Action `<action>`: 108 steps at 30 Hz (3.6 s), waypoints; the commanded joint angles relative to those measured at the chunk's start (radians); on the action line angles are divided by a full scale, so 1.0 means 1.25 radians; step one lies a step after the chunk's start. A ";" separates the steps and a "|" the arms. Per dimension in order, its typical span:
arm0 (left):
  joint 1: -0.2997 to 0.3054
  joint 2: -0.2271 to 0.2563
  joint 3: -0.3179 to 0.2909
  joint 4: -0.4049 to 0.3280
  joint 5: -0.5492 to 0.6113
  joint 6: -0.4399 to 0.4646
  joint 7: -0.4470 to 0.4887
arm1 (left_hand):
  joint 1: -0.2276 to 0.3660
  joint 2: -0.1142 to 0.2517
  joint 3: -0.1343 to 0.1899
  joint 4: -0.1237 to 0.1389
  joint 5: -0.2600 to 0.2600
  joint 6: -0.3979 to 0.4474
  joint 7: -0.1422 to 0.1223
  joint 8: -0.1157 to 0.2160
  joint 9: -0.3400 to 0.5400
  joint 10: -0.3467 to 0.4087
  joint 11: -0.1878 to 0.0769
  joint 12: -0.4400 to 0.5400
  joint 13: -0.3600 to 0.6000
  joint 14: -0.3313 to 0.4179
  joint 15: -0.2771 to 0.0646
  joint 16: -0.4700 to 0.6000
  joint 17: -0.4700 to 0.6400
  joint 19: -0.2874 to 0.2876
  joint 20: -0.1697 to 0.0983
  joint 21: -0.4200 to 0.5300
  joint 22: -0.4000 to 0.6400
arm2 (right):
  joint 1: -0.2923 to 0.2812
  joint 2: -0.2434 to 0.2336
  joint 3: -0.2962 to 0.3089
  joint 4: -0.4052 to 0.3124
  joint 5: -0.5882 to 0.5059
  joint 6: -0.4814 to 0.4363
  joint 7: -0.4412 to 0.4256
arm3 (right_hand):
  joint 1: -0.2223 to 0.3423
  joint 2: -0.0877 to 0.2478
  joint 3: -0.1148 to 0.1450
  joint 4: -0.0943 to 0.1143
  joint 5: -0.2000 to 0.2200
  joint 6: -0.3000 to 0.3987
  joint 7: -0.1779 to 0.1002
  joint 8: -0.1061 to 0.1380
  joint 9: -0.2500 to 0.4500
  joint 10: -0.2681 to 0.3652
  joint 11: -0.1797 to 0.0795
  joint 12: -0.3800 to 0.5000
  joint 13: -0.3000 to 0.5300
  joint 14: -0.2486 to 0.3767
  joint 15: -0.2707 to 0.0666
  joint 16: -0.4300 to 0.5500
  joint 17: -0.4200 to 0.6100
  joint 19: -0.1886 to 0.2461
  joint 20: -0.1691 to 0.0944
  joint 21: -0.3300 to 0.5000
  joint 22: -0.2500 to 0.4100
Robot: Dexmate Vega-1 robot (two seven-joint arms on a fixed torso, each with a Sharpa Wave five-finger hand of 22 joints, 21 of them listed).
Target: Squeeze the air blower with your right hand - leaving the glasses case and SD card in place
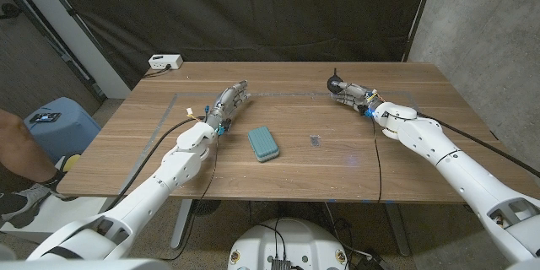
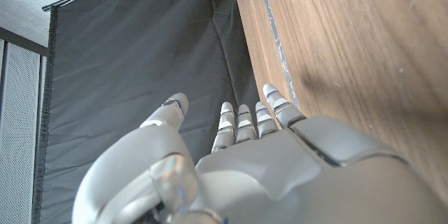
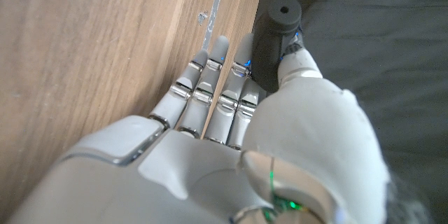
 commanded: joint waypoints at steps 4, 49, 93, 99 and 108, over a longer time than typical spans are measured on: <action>0.034 0.025 -0.014 -0.046 -0.001 0.003 0.025 | 0.010 0.000 0.000 -0.003 0.006 0.008 0.001 -0.002 0.001 0.006 -0.001 0.000 0.003 0.002 0.002 0.002 0.002 0.006 0.002 -0.002 0.004 | 0.015 0.015 -0.010 0.020 -0.006 0.008 0.009 | 0.013 0.002 0.006 0.000 0.003 0.039 -0.023 0.010 0.001 0.020 -0.005 0.007 -0.001 0.015 -0.115 0.009 0.006 0.010 -0.021 0.007 0.004; 0.045 0.019 -0.013 -0.048 -0.006 -0.012 0.023 | 0.011 0.000 -0.002 -0.004 0.006 0.007 0.002 -0.003 0.001 0.006 0.001 0.000 0.003 0.003 0.002 0.002 0.002 0.006 0.003 -0.005 0.004 | 0.004 0.004 0.001 -0.014 0.020 -0.022 -0.006 | 0.056 0.003 0.007 0.008 0.000 0.080 -0.034 0.022 -0.004 0.060 -0.017 0.016 -0.003 0.069 -0.117 0.018 0.023 0.018 -0.036 0.007 0.004; 0.040 0.016 0.002 -0.066 0.010 -0.001 0.031 | 0.013 0.000 -0.003 -0.005 0.006 0.011 0.000 -0.002 0.001 0.005 0.000 -0.001 0.003 0.002 0.001 0.002 0.002 0.006 0.004 -0.007 0.004 | 0.006 -0.021 0.013 0.007 0.055 -0.022 0.079 | -0.022 -0.006 -0.027 0.041 -0.002 0.021 -0.008 -0.012 -0.008 0.001 0.011 -0.022 -0.025 0.036 -0.105 -0.015 0.026 -0.003 -0.004 -0.002 0.005; 0.049 0.019 0.002 -0.081 0.011 0.004 0.042 | 0.012 0.000 -0.003 -0.005 0.006 0.011 0.001 -0.002 0.001 0.004 -0.001 -0.001 0.003 0.001 0.002 0.002 0.002 0.005 0.004 -0.008 0.004 | 0.007 -0.023 0.014 0.016 0.060 -0.017 0.099 | -0.035 -0.007 -0.033 0.044 -0.001 0.001 -0.002 -0.023 -0.010 -0.021 0.021 -0.031 -0.025 0.025 -0.102 -0.021 0.029 -0.009 0.001 -0.004 0.005; 0.050 0.016 0.005 -0.084 0.015 0.005 0.047 | 0.013 -0.001 -0.004 -0.005 0.006 0.014 0.000 -0.001 0.001 0.004 -0.001 -0.001 0.003 0.001 0.002 0.002 0.002 0.006 0.004 -0.008 0.004 | 0.007 -0.030 0.016 0.027 0.067 -0.013 0.129 | -0.051 -0.006 -0.041 0.048 -0.001 -0.026 0.008 -0.038 -0.012 -0.041 0.030 -0.036 -0.021 0.004 -0.092 -0.027 0.034 -0.021 0.009 -0.008 0.006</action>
